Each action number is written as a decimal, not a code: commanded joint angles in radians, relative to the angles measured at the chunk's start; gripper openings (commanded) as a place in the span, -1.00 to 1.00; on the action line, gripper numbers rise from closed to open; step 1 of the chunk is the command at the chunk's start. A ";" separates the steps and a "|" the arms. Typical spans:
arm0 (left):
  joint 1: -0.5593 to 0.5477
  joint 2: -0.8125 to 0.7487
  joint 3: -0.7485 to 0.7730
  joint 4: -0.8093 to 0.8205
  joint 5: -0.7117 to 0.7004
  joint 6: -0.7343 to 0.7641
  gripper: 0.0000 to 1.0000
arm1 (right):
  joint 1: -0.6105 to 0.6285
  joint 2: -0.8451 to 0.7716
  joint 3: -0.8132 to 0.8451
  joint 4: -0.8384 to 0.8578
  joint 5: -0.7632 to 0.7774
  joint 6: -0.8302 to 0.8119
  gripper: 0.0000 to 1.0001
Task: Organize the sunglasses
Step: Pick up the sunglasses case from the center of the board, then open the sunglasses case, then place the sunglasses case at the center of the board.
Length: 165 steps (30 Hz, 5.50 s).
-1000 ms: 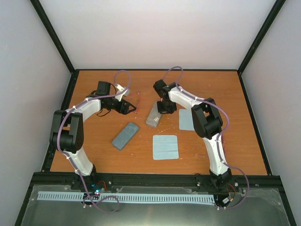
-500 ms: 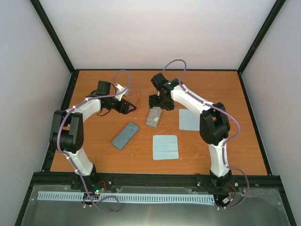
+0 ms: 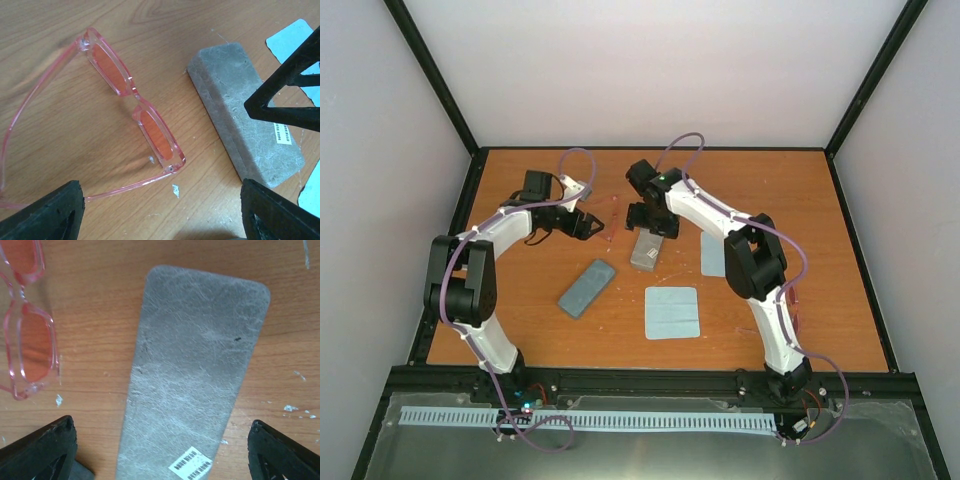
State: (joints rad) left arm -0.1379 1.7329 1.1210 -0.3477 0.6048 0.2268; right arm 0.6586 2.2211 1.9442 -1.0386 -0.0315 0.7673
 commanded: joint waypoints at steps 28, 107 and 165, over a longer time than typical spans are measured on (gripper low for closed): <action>0.067 -0.062 -0.069 0.057 0.045 0.033 0.69 | 0.016 0.165 0.085 -0.072 0.043 0.090 0.02; -0.016 -0.046 -0.020 -0.110 0.725 0.160 0.57 | 0.013 -0.657 -0.817 1.058 -0.726 -0.147 -0.95; -0.048 0.123 0.230 -0.117 0.239 0.303 0.13 | -0.088 -0.514 -0.675 0.779 -0.856 -0.211 -0.94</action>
State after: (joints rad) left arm -0.1619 1.8084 1.2911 -0.4072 0.8696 0.4526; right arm 0.5621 1.7031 1.2236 -0.2943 -0.8337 0.5617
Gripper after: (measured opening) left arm 0.604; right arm 0.663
